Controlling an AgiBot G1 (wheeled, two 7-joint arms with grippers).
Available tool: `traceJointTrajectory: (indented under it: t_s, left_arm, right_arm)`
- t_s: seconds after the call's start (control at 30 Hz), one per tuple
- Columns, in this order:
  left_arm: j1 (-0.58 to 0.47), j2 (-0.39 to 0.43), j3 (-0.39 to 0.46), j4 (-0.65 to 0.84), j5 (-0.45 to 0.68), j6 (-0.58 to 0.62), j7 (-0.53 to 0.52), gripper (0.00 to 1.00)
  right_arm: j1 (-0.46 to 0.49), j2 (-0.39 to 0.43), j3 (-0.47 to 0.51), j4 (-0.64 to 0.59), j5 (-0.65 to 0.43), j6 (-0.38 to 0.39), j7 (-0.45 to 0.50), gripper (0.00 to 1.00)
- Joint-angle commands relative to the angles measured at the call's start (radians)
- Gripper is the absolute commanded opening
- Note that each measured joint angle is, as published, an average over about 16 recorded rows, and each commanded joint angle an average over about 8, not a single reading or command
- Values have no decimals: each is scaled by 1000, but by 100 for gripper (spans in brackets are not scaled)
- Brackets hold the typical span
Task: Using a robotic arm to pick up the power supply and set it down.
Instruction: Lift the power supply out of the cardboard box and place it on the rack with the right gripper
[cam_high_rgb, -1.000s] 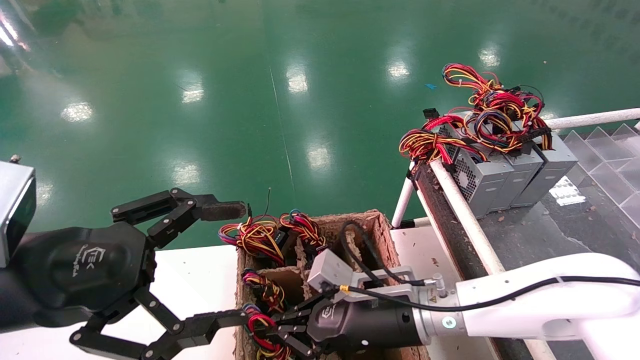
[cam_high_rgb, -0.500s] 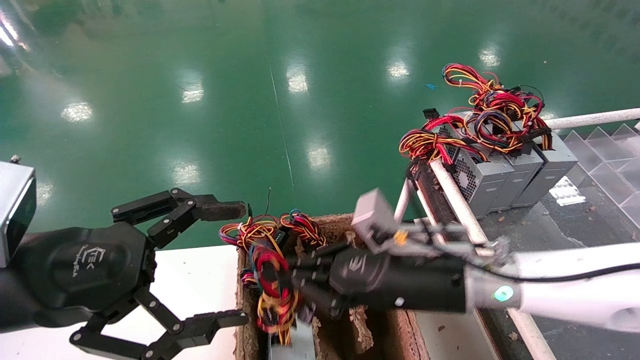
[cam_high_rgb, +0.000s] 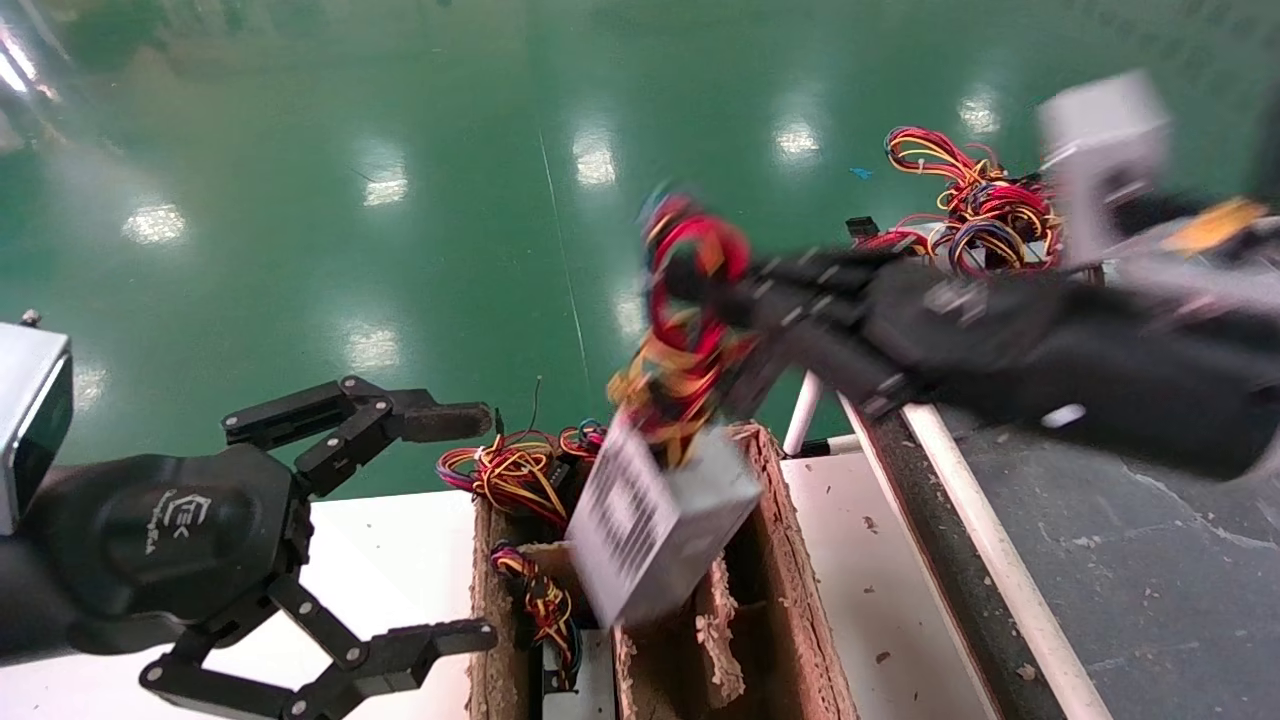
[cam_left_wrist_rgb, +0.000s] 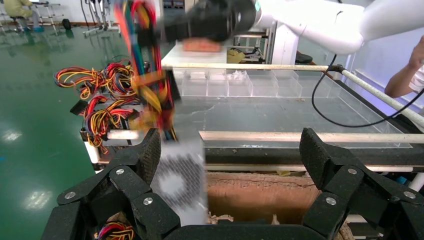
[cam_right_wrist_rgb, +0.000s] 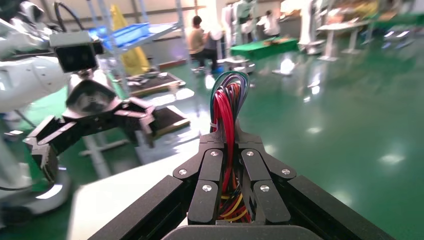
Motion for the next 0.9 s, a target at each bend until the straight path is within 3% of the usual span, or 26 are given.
traceJointTrajectory:
  t_s: [0.03, 0.3, 0.57, 0.9]
  left_arm:
    - [0, 0, 0, 0, 0, 0, 0, 100]
    - [0, 0, 0, 0, 0, 0, 0, 100]
    - [0, 0, 0, 0, 0, 0, 0, 100]
    - [0, 0, 1, 0, 0, 0, 0, 100]
  right_arm:
    - [11, 36, 29, 14, 22, 1, -1, 0]
    - [18, 198, 118, 9, 26, 33, -40, 0]
    - [-19, 337, 162, -71, -7, 36, -88, 0]
    - [-84, 424, 169, -207, -57, 25, -163, 0]
